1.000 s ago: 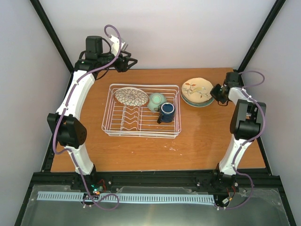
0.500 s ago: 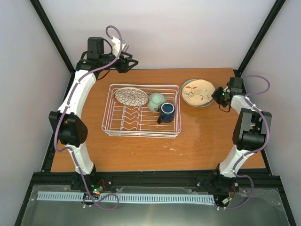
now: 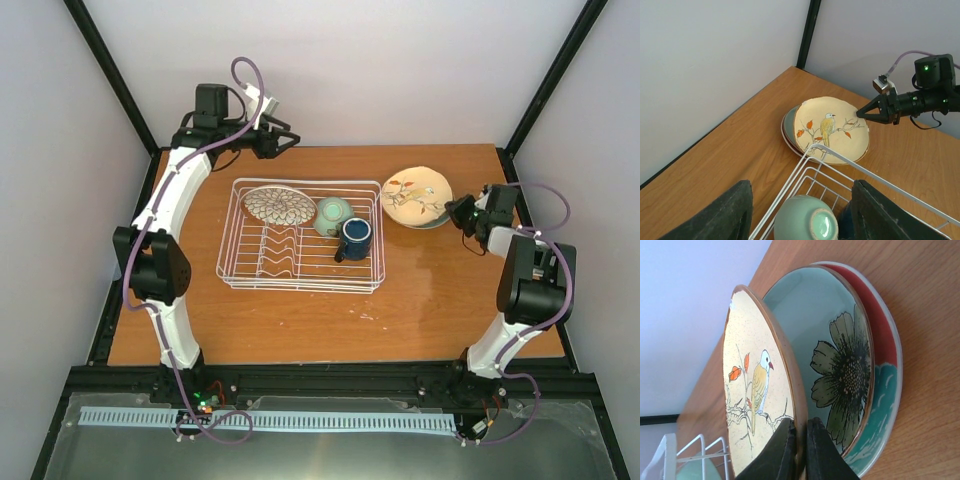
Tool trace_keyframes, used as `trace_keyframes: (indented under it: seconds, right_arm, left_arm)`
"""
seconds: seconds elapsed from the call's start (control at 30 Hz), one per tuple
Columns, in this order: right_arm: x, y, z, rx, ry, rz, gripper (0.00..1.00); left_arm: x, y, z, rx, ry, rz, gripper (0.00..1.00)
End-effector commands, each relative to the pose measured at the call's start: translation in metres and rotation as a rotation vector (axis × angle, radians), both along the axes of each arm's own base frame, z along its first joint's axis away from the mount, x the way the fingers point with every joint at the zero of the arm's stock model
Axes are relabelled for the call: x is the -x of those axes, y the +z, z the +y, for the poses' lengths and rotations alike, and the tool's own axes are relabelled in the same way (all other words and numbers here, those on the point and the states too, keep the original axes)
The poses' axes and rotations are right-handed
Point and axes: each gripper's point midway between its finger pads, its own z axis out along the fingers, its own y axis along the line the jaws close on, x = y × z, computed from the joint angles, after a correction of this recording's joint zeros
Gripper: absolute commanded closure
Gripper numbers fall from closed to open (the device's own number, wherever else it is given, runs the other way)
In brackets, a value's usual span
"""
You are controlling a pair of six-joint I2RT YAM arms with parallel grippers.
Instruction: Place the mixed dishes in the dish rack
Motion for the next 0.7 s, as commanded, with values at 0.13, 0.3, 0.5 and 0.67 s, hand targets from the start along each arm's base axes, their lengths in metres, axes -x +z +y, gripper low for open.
trace_keyframes:
  seconds: [0.13,0.3,0.5,0.67]
  right_arm:
    - [0.001,0.07,0.002,-0.169,0.01,-0.312,0.97]
    - [0.008,0.067,-0.003,-0.162,0.002,-0.295,0.97]
    - [0.021,0.075,-0.01,-0.057,-0.007,-0.244,0.97]
    - [0.034,0.089,-0.018,-0.023,-0.033,-0.249,0.97]
  left_arm:
    - [0.004,0.021,-0.019,0.051,-0.066,-0.027,0.45]
    - [0.008,0.014,-0.041,0.032,-0.099,-0.019,0.46]
    - [0.008,0.011,-0.051,0.019,-0.109,-0.013,0.46]
    - [0.011,0.014,-0.053,0.03,-0.123,-0.016,0.46]
